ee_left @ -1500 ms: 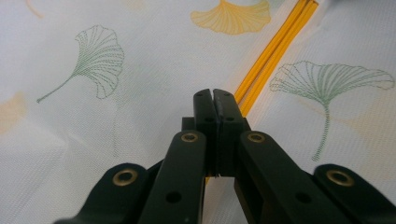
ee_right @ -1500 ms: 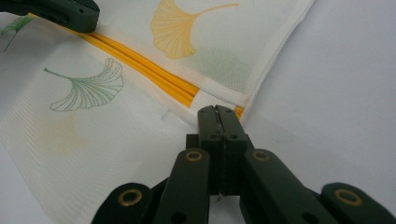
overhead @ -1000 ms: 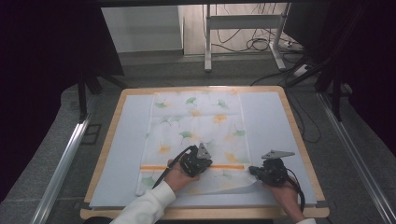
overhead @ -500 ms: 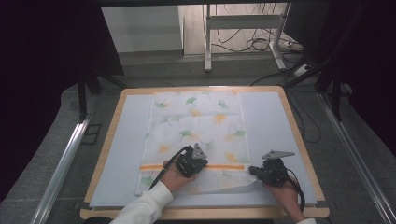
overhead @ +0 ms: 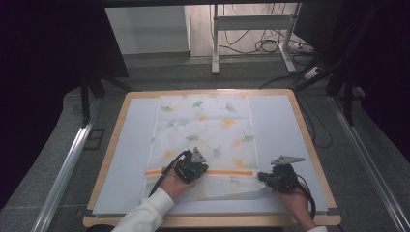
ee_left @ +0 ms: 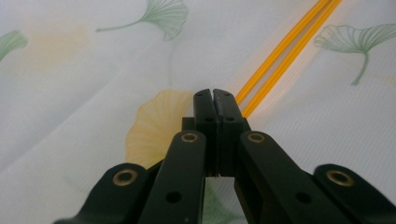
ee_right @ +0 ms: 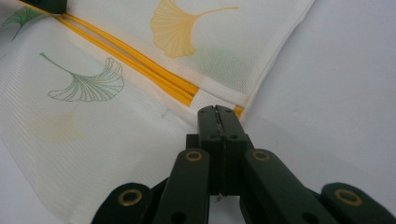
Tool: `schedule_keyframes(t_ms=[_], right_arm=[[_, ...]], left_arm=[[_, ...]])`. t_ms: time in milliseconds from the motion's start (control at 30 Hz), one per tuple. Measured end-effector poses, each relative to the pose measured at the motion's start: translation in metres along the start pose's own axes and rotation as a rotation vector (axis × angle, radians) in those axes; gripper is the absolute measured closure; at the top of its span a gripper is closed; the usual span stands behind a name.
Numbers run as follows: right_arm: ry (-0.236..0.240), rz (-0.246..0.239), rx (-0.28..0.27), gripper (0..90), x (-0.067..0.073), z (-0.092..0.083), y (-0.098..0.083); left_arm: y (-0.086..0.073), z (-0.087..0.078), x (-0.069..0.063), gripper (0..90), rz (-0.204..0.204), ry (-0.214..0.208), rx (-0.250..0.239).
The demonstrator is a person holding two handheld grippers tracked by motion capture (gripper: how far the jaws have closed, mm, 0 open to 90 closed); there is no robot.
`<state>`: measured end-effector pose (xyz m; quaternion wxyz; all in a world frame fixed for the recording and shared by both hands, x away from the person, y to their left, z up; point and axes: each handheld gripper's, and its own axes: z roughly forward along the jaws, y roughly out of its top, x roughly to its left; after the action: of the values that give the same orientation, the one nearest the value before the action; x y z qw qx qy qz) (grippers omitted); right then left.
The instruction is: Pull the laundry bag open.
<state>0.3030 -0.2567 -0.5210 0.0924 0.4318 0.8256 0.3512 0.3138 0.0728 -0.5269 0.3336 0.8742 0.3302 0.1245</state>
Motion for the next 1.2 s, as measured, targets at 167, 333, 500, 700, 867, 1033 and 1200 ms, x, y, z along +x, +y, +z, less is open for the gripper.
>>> schedule_keyframes(t_ms=[167, 333, 500, 700, 867, 1033, 1200], right_arm=[[0.000, 0.000, 0.000, 89.8, 0.000, 0.000, 0.000], [0.001, 0.000, 0.002, 89.8, 0.000, 0.000, 0.000], [0.004, 0.003, 0.006, 89.8, 0.000, -0.001, 0.000], [0.004, -0.002, 0.004, 89.8, 0.000, 0.000, 0.000], [0.003, -0.002, 0.005, 89.7, 0.000, 0.000, 0.000], [0.004, 0.003, 0.006, 89.8, 0.000, -0.001, 0.000], [0.004, -0.001, 0.005, 89.8, 0.000, 0.000, 0.000]], left_arm=[[-0.005, -0.004, 0.003, 90.0, -0.011, 0.011, 0.004], [-0.010, -0.008, 0.007, 90.0, -0.019, 0.014, 0.004], [-0.014, -0.012, 0.011, 90.0, -0.030, 0.020, 0.010], [-0.018, -0.016, 0.015, 90.0, -0.047, 0.019, 0.015], [-0.022, -0.020, 0.020, 90.0, -0.058, 0.021, 0.021], [-0.025, -0.023, 0.025, 90.0, -0.065, 0.027, 0.029], [-0.028, -0.026, 0.029, 90.0, -0.071, 0.027, 0.036]])
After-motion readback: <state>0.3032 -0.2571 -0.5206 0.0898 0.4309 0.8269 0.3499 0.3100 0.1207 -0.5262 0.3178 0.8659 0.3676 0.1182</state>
